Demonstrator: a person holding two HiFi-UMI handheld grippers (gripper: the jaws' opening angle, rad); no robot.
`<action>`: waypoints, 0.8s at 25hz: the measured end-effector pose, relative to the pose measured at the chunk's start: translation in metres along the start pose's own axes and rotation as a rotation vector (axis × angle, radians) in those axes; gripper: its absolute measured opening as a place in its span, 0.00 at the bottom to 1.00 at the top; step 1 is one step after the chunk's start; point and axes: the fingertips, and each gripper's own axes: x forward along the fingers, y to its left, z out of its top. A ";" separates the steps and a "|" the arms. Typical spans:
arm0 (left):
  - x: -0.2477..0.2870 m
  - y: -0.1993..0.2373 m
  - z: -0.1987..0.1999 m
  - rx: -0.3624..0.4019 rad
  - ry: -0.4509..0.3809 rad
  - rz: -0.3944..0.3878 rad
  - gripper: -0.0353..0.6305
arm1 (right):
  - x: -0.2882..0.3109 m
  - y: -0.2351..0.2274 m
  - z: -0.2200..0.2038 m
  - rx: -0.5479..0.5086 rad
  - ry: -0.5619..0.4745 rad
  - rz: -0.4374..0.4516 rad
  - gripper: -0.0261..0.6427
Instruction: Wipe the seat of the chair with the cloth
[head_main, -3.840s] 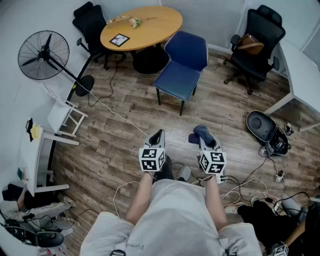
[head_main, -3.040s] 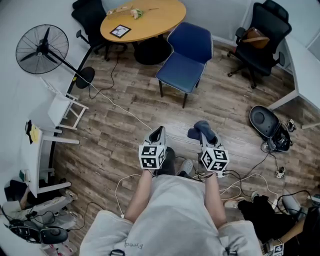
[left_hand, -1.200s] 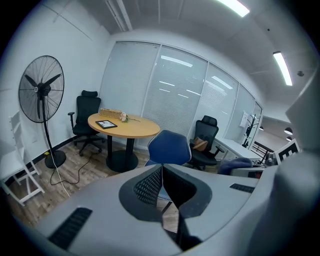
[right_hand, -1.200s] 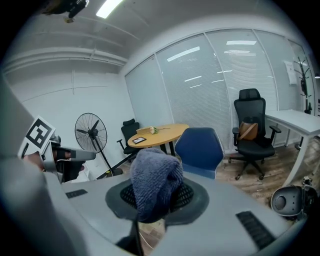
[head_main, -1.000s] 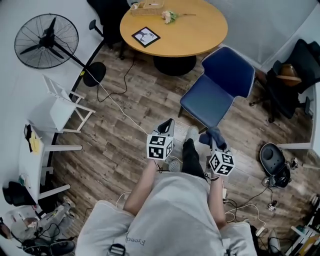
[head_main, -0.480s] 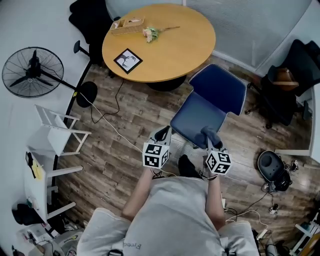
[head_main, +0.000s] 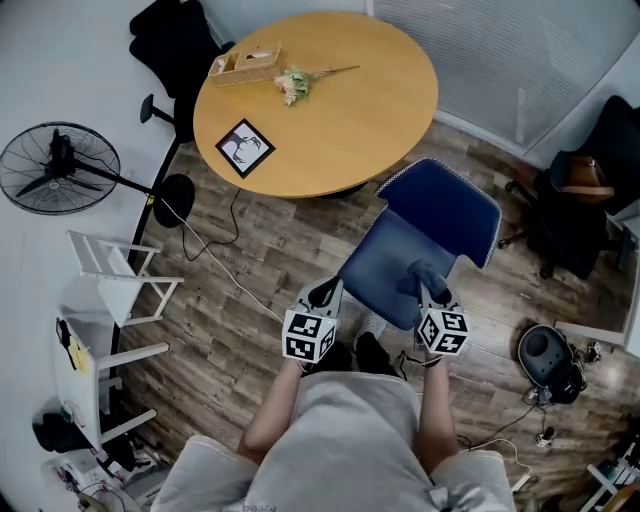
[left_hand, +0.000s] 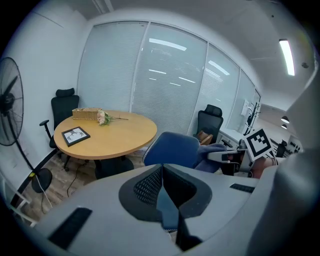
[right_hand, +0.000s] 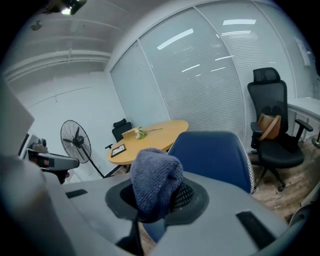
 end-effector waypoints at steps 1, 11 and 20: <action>0.005 0.003 -0.005 -0.010 0.013 0.004 0.10 | 0.009 -0.003 0.000 -0.017 0.012 0.007 0.17; 0.085 0.035 -0.086 -0.101 0.125 -0.003 0.10 | 0.089 -0.038 -0.025 -0.123 0.079 0.037 0.17; 0.176 0.018 -0.118 -0.077 0.138 -0.076 0.10 | 0.146 -0.084 -0.076 -0.050 0.088 -0.023 0.17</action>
